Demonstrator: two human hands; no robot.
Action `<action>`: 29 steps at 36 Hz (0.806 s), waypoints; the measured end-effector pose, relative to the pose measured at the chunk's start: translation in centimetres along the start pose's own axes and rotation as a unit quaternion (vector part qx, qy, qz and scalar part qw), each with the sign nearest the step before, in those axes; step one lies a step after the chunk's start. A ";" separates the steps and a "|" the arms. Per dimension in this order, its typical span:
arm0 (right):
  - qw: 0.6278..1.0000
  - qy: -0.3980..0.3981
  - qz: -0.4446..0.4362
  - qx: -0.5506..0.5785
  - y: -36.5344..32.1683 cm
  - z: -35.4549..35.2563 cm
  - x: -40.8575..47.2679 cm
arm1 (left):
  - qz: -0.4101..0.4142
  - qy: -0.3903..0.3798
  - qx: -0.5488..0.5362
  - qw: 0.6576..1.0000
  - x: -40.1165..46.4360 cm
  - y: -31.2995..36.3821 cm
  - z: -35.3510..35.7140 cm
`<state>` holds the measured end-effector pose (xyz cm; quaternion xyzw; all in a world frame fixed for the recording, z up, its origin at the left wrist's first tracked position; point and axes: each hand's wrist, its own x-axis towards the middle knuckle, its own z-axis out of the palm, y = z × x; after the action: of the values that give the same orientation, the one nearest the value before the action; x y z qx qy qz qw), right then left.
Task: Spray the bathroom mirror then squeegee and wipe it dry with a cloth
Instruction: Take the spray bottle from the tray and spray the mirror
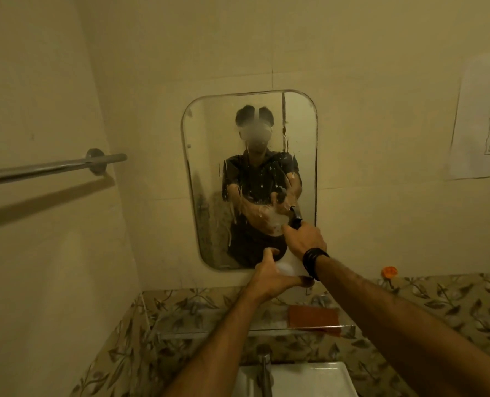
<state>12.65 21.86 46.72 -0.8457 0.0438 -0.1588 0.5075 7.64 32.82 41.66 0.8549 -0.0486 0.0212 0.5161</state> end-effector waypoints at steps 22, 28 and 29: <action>0.980 -0.187 -0.019 -0.070 0.2 7.9 -6.4 | -0.091 -0.061 0.030 0.993 -4.6 -7.0 -4.4; 0.992 -0.113 0.030 -0.054 1.8 7.0 -6.7 | -0.096 -0.094 0.020 0.991 -4.9 -6.8 -3.6; 0.991 -0.115 0.035 -0.054 2.2 6.5 -6.6 | -0.093 -0.100 0.017 0.990 -4.9 -6.6 -3.2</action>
<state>8.61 27.87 40.51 -0.8823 0.0231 -0.0404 0.4683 3.46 39.03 36.96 0.8621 -0.0197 -0.1119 0.4938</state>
